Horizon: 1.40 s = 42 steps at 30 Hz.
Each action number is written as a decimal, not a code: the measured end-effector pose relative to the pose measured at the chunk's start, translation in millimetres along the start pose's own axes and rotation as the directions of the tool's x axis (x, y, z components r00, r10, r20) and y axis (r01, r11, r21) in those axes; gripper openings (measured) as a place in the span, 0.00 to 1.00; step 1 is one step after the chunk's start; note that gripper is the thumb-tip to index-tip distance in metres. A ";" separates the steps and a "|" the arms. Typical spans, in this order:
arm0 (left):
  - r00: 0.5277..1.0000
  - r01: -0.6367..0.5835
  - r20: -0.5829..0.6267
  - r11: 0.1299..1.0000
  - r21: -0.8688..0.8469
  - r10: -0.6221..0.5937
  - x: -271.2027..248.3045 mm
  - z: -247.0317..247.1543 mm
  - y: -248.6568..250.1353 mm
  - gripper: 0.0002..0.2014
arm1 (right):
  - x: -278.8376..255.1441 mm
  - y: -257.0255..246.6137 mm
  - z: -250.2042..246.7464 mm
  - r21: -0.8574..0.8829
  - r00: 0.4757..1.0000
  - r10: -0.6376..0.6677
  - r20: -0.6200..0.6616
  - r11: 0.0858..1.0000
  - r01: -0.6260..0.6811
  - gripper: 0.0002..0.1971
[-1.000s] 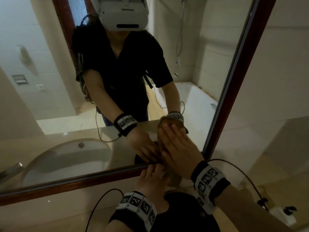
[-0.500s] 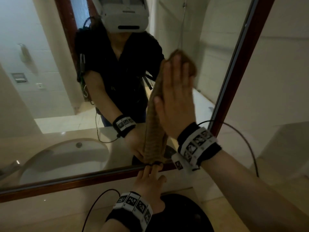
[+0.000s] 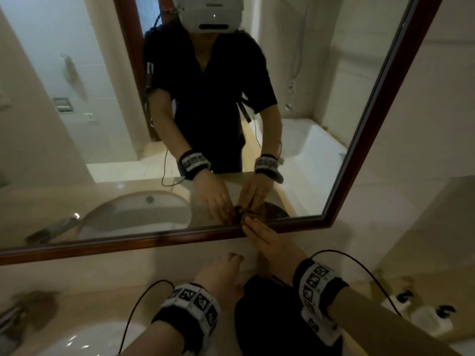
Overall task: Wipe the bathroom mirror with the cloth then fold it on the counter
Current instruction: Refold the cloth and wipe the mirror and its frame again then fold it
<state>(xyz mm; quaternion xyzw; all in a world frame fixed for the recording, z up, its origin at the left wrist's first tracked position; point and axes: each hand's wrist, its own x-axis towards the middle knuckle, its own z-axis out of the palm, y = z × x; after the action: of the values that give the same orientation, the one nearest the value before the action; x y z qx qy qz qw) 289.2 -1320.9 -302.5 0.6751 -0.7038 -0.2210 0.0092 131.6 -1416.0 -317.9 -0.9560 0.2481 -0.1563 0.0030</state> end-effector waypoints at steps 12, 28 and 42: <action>0.983 0.107 0.070 0.229 -0.967 -0.168 -72.4 17.3 -12.6 0.07 | -57.6 -169.6 2.2 0.721 0.882 0.472 -0.001 0.611 -0.327 0.38; 0.967 0.126 -0.008 0.500 -0.857 -0.256 -186.8 99.4 4.6 0.21 | -134.0 -231.1 7.4 0.719 0.603 0.777 0.180 0.314 -0.620 0.01; 0.909 -0.019 -0.312 0.721 -0.692 -0.276 -295.7 130.2 66.3 0.06 | -225.1 -282.2 -22.5 0.828 0.777 0.621 0.107 0.377 -0.415 0.05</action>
<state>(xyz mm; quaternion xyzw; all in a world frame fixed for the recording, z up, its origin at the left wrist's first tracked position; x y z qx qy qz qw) 212.1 -1000.4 -314.1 0.7023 -0.5067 -0.3230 0.3816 72.0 -1060.0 -339.9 -0.6891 0.4335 -0.3484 0.4646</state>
